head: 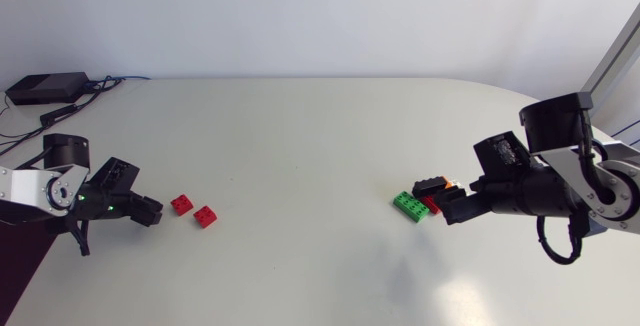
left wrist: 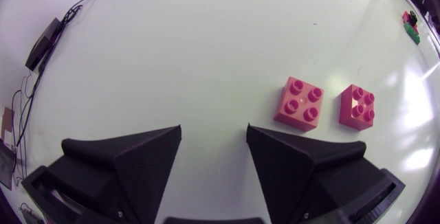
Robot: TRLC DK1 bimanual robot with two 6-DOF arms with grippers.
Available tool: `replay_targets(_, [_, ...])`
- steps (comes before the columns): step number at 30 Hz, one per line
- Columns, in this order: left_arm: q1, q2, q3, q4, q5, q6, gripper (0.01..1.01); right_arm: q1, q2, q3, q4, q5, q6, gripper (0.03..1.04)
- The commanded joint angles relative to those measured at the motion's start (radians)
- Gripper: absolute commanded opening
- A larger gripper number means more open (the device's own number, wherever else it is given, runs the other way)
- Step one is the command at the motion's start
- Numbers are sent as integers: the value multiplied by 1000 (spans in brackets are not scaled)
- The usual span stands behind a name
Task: Sort duplo bricks by size, large to the right and small to the left
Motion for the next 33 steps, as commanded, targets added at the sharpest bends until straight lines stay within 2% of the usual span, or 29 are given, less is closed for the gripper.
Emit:
replay_targets(1, [-25,27,19,8,-5,-2,577,-3,-8,-29,-8,2,-8,998])
replay_targets(12, [-166,-12,-18,2,-5,-80,579,-6,-8,-38,-5,2,-16,998])
replay_targets(19, [-183,-100,-19,-40,2,-108,580,-12,-8,-42,-4,2,-22,998])
replay_targets(21, [-160,-130,-3,-71,2,-109,580,-12,-14,-41,-4,0,-22,998])
replay_targets(23, [-137,-202,4,-124,4,-109,610,-12,-20,-41,-8,-1,-25,998])
replay_targets(24, [-129,-266,-3,-166,16,-111,685,-12,-28,-41,-10,-1,-22,998])
replay_targets(26, [-125,-404,-22,-238,53,-126,746,-18,-48,-39,-16,-4,-25,998])
replay_targets(30, [-143,-653,-61,-327,59,-163,789,-20,-86,-30,-34,-6,-16,998])
replay_targets(33, [-154,-749,-47,-405,59,-189,790,-18,-115,-22,-51,-6,4,998])
